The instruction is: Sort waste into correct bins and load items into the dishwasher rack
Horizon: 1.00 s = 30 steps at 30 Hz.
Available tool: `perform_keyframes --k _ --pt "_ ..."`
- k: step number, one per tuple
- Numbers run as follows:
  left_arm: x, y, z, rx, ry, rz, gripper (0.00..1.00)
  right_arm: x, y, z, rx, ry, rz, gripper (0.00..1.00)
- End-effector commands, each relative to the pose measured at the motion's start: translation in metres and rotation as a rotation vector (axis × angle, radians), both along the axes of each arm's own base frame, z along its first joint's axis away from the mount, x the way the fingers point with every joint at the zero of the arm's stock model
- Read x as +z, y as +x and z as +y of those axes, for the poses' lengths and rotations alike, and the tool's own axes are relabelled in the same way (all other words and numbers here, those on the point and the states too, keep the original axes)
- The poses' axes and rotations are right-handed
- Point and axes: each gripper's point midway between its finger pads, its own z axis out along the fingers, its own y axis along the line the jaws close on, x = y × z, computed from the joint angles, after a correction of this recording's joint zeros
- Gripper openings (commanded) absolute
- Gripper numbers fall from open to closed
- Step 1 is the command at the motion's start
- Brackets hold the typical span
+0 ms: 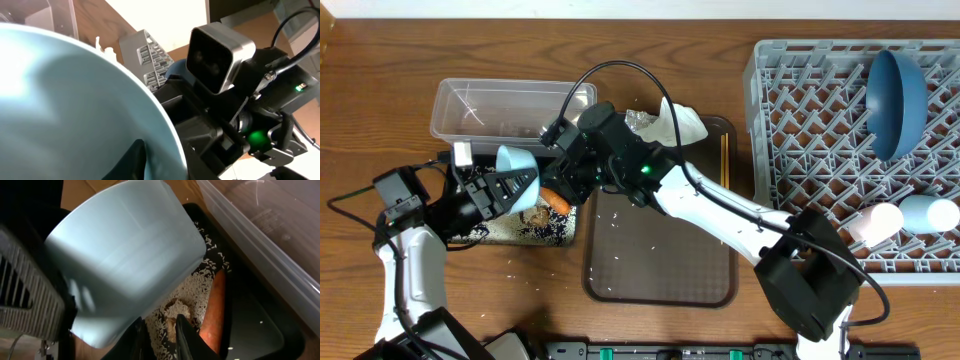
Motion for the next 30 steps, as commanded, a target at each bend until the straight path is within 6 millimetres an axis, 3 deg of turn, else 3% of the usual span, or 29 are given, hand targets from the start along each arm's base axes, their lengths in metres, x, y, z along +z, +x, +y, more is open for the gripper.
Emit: perform_keyframes --k 1,2,4,6,9,12,20,26,30 --pt "-0.007 -0.004 -0.010 -0.025 -0.013 0.038 0.21 0.054 -0.011 0.008 0.081 0.117 -0.065 0.19" --pt "-0.007 -0.004 -0.010 -0.024 -0.012 0.038 0.21 0.054 -0.011 0.008 0.084 0.118 -0.064 0.20" --pt "-0.007 -0.004 -0.010 -0.024 -0.012 0.038 0.06 0.054 -0.011 0.008 0.083 0.117 -0.063 0.20" --pt "-0.007 -0.004 -0.010 -0.024 -0.013 0.038 0.06 0.052 -0.012 0.007 0.083 0.111 -0.057 0.26" --pt "-0.006 -0.003 -0.007 -0.015 -0.028 0.058 0.06 0.046 -0.009 0.002 0.073 0.087 -0.040 0.56" --pt "0.003 -0.002 -0.004 -0.014 -0.064 0.043 0.06 0.043 -0.005 -0.010 0.053 0.055 -0.008 0.70" --pt "0.011 0.001 0.028 0.106 -0.181 0.190 0.06 0.066 -0.010 -0.056 0.034 -0.025 -0.012 0.76" --pt "0.010 -0.001 0.053 0.190 -0.146 0.126 0.06 0.088 -0.012 -0.077 0.001 -0.062 -0.097 0.80" --pt "0.003 -0.003 0.055 0.199 -0.152 0.133 0.06 0.091 -0.010 -0.084 -0.032 -0.088 -0.113 0.82"
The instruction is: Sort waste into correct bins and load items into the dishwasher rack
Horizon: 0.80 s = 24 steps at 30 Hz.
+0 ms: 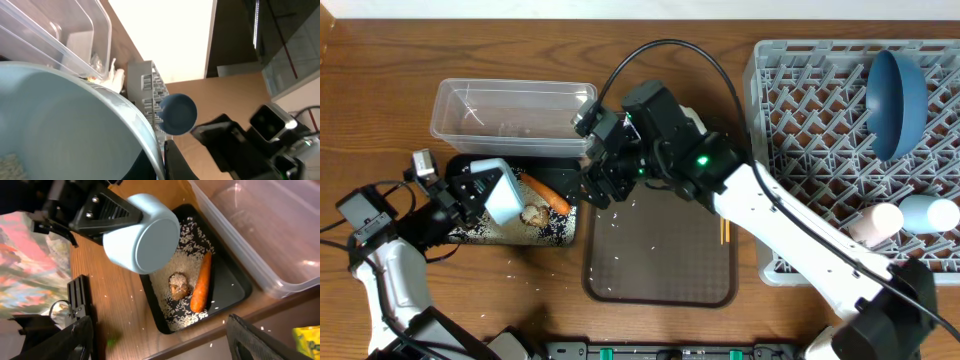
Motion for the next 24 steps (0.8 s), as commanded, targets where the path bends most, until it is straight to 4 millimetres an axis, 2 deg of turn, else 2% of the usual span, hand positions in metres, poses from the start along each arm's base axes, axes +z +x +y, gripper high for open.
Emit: perform_keyframes --k 1,3,4,6,7,8,10,12,13,15,16,17,18,19,21,22,23,24 --pt "-0.002 -0.003 -0.001 -0.005 0.006 -0.033 0.06 0.010 0.008 -0.007 -0.025 -0.018 -0.065 0.82" --pt "-0.020 -0.002 0.002 0.034 -0.011 0.104 0.06 0.006 0.007 -0.009 -0.029 -0.032 -0.056 0.82" --pt "-0.021 -0.004 0.000 0.037 -0.068 0.161 0.06 0.006 0.007 -0.009 -0.030 -0.035 -0.054 0.81" --pt "-0.009 -0.007 -0.006 -0.007 -0.051 0.035 0.06 0.003 0.005 -0.011 -0.031 -0.049 -0.043 0.82" --pt "-0.011 -0.007 -0.006 -0.009 -0.004 0.001 0.06 0.002 0.005 -0.012 -0.031 -0.053 -0.039 0.82" --pt "-0.016 -0.007 -0.004 0.002 0.005 0.027 0.06 0.001 0.004 -0.013 -0.031 -0.057 -0.035 0.82" --pt "-0.010 -0.007 -0.005 -0.010 -0.049 0.020 0.06 0.000 0.003 -0.013 -0.031 -0.061 -0.031 0.82" --pt "-0.014 -0.006 -0.005 -0.010 0.009 -0.013 0.06 -0.001 0.003 -0.013 -0.031 -0.063 -0.029 0.82" --pt "-0.023 -0.005 -0.003 0.005 0.032 0.035 0.06 0.000 0.003 -0.013 -0.031 -0.063 -0.030 0.82" --pt "-0.022 -0.004 -0.003 -0.002 0.019 0.017 0.06 -0.001 0.005 -0.014 -0.032 -0.066 -0.040 0.82" --pt "-0.026 -0.004 -0.002 -0.004 0.062 -0.007 0.06 -0.001 0.006 -0.014 -0.040 -0.071 -0.044 0.82" --pt "-0.041 -0.004 0.001 0.013 0.130 0.037 0.06 -0.002 0.007 -0.015 -0.044 -0.075 -0.046 0.82" --pt "-0.058 -0.004 0.006 0.045 0.135 0.159 0.06 -0.002 0.007 -0.015 -0.044 -0.075 -0.047 0.82" --pt "-0.056 -0.004 0.005 0.047 0.085 0.183 0.06 -0.002 0.007 -0.015 -0.044 -0.075 -0.046 0.82" --pt "-0.021 -0.004 -0.005 -0.021 -0.023 -0.011 0.06 -0.002 0.006 -0.015 -0.044 -0.078 -0.043 0.82" --pt "-0.021 -0.004 -0.006 -0.025 -0.005 -0.022 0.06 -0.003 0.006 -0.016 -0.043 -0.079 -0.042 0.82" --pt "-0.029 -0.003 -0.004 -0.020 0.082 -0.048 0.06 -0.003 0.006 -0.016 -0.043 -0.079 -0.042 0.82" --pt "-0.042 -0.003 -0.001 -0.002 0.121 0.018 0.06 -0.002 0.006 -0.015 -0.044 -0.078 -0.043 0.82"
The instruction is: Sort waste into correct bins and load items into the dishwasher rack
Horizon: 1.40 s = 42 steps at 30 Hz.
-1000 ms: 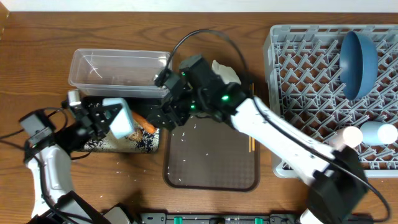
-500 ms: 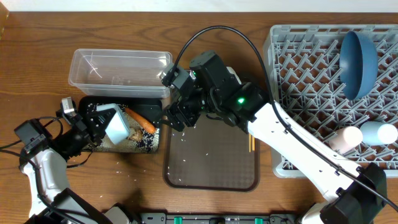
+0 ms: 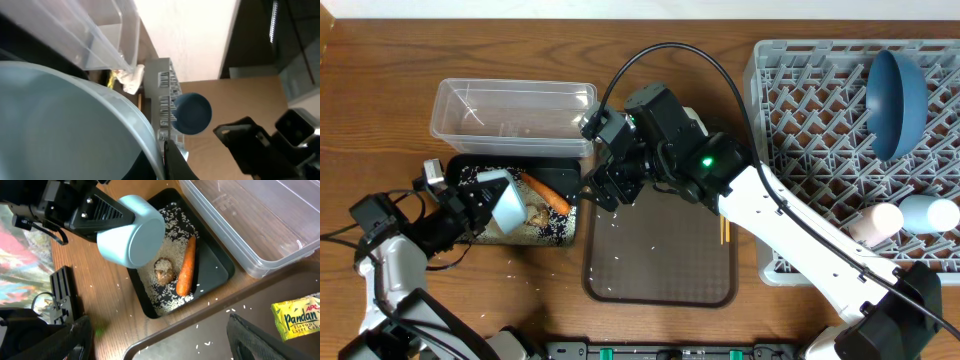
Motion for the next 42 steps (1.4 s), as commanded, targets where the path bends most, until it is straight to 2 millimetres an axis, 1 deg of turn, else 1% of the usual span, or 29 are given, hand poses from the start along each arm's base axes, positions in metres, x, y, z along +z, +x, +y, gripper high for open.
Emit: perform_keyframes --k 1,2,4,6,7,8,9,10,11,12,13,14,16,17,19,20,21,22,24,26,28,29,31,32,33,34,35,37,42 --pt "-0.007 0.000 0.000 0.001 0.032 0.015 0.06 0.010 0.004 -0.001 0.002 0.011 -0.037 0.82" --pt "0.013 -0.002 -0.005 -0.027 -0.061 -0.055 0.06 0.010 0.004 -0.001 0.002 0.010 -0.037 0.82" --pt "0.012 -0.003 -0.008 -0.042 0.003 -0.107 0.06 0.009 0.004 -0.001 0.004 0.007 -0.035 0.82" --pt "-0.030 -0.003 0.001 0.011 0.137 0.088 0.06 0.009 0.003 -0.002 0.004 0.005 -0.033 0.82" --pt "-0.037 -0.004 0.004 0.042 0.093 0.185 0.06 0.009 0.003 -0.002 0.004 0.005 -0.033 0.82" --pt "-0.019 -0.002 -0.003 0.017 -0.012 0.127 0.06 0.009 0.003 -0.002 0.004 0.005 -0.033 0.82" --pt "0.011 -0.003 -0.010 -0.039 -0.093 -0.033 0.06 0.008 0.003 -0.002 0.004 0.004 -0.032 0.82" --pt "0.012 -0.002 -0.013 -0.046 -0.096 -0.020 0.06 0.008 0.003 -0.002 0.004 0.002 -0.030 0.82" --pt "0.009 -0.002 -0.012 -0.049 -0.008 -0.071 0.06 0.008 0.003 -0.002 0.004 0.000 -0.028 0.83" --pt "-0.007 -0.001 -0.008 -0.030 0.092 -0.029 0.06 0.008 0.003 -0.003 0.004 0.000 -0.028 0.83" --pt "-0.033 -0.001 0.002 0.020 0.167 0.120 0.06 0.008 0.003 -0.003 0.003 0.000 -0.029 0.83" --pt "-0.037 0.000 0.004 0.057 0.092 0.217 0.06 0.008 0.003 -0.003 0.001 -0.001 -0.031 0.83" --pt "0.016 0.006 -0.007 -0.047 -0.096 -0.033 0.07 0.006 0.002 -0.003 0.001 -0.005 -0.025 0.83" --pt "0.020 0.008 -0.010 -0.056 -0.112 -0.015 0.06 0.006 0.002 -0.004 0.002 -0.008 -0.023 0.82" --pt "0.019 0.011 -0.007 -0.062 0.028 -0.133 0.06 0.006 0.002 -0.004 0.002 -0.009 -0.022 0.83" --pt "0.002 0.013 -0.003 -0.027 0.094 -0.066 0.06 0.006 0.002 -0.004 0.002 -0.008 -0.024 0.83" --pt "-0.025 0.011 0.003 0.047 0.065 0.159 0.06 0.007 0.003 -0.003 0.001 -0.005 -0.027 0.83" --pt "-0.022 0.010 0.001 0.048 -0.005 0.194 0.07 0.007 0.003 -0.003 0.001 -0.005 -0.026 0.83" --pt "0.016 0.009 -0.011 -0.063 -0.129 0.003 0.06 0.005 0.001 -0.004 0.002 -0.011 -0.019 0.82" --pt "0.016 0.011 -0.012 -0.072 -0.023 -0.077 0.06 0.004 0.001 -0.005 0.001 -0.015 -0.017 0.83" --pt "-0.012 0.013 -0.006 0.000 0.016 0.099 0.06 0.005 0.002 -0.004 0.001 -0.013 -0.025 0.83" --pt "-0.012 0.012 -0.007 0.006 -0.043 0.150 0.07 0.005 0.002 -0.004 0.004 -0.012 -0.030 0.83" --pt "0.017 0.008 -0.017 -0.090 -0.053 -0.080 0.06 0.005 0.002 -0.005 0.004 -0.015 -0.026 0.82" --pt "0.010 0.010 -0.017 -0.084 0.013 -0.090 0.06 0.004 0.001 -0.005 0.004 -0.018 -0.023 0.82" --pt "-0.021 0.012 -0.007 -0.012 0.087 0.083 0.06 0.004 0.001 -0.005 0.004 -0.018 -0.023 0.82" --pt "-0.037 0.012 -0.001 0.049 0.063 0.238 0.06 0.004 0.002 -0.005 0.004 -0.017 -0.024 0.82" --pt "-0.035 0.013 -0.002 0.053 0.007 0.262 0.06 0.004 0.002 -0.005 0.003 -0.017 -0.024 0.82" --pt "0.005 0.017 -0.013 -0.068 -0.040 -0.012 0.06 0.005 0.002 -0.009 -0.002 -0.021 -0.018 0.81" --pt "0.025 0.025 -0.016 -0.111 -0.097 -0.039 0.06 0.017 0.014 -0.026 -0.061 -0.005 -0.018 0.80"
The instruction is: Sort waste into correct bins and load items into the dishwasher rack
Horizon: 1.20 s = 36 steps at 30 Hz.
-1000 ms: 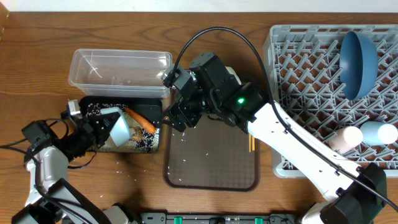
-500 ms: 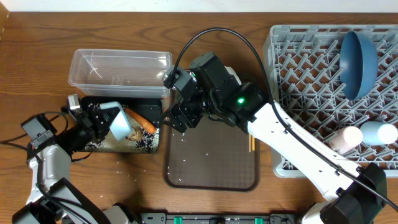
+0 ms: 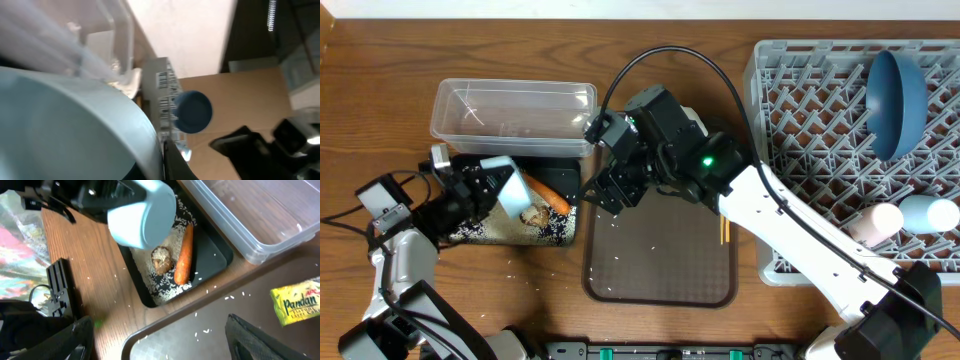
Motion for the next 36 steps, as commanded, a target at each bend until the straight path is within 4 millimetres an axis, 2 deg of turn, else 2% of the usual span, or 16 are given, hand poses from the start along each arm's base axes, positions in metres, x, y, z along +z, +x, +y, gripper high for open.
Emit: perform_keyframes --k 1,3,5,10,14,15,18,22,27,32,36 --pt "0.023 0.001 -0.015 -0.085 -0.062 -0.045 0.06 0.030 0.019 -0.021 -0.067 0.044 -0.050 0.80" --pt "0.028 0.006 -0.022 -0.114 0.011 -0.121 0.06 0.041 0.029 -0.037 -0.115 0.058 -0.059 0.80" --pt "0.021 0.015 -0.024 -0.064 -0.019 0.010 0.06 0.054 0.037 -0.059 -0.168 0.066 -0.071 0.80" --pt "0.060 0.037 -0.062 -0.163 0.028 -0.140 0.06 0.081 0.049 -0.125 -0.318 0.067 -0.086 0.80" --pt "0.105 0.059 -0.109 -0.135 0.049 -0.317 0.06 0.106 0.057 -0.182 -0.482 0.096 -0.105 0.82" --pt "0.111 0.064 -0.119 -0.115 0.046 -0.338 0.06 0.112 0.058 -0.196 -0.528 0.107 -0.106 0.83" --pt "0.116 0.077 -0.152 -0.063 0.029 -0.335 0.06 0.126 0.058 -0.233 -0.646 0.128 -0.114 0.83" --pt "0.121 0.079 -0.214 -0.095 -0.005 -0.327 0.06 0.134 0.052 -0.270 -0.757 0.131 -0.119 0.84" --pt "0.118 0.087 -0.294 -0.201 -0.030 -0.313 0.06 0.132 0.048 -0.290 -0.820 0.117 -0.100 0.84" --pt "0.104 0.096 -0.368 -0.371 -0.074 -0.270 0.06 0.127 0.045 -0.292 -0.827 0.105 -0.074 0.84" --pt "0.101 0.093 -0.422 -0.509 -0.098 -0.292 0.06 0.126 0.044 -0.292 -0.827 0.102 -0.068 0.84"
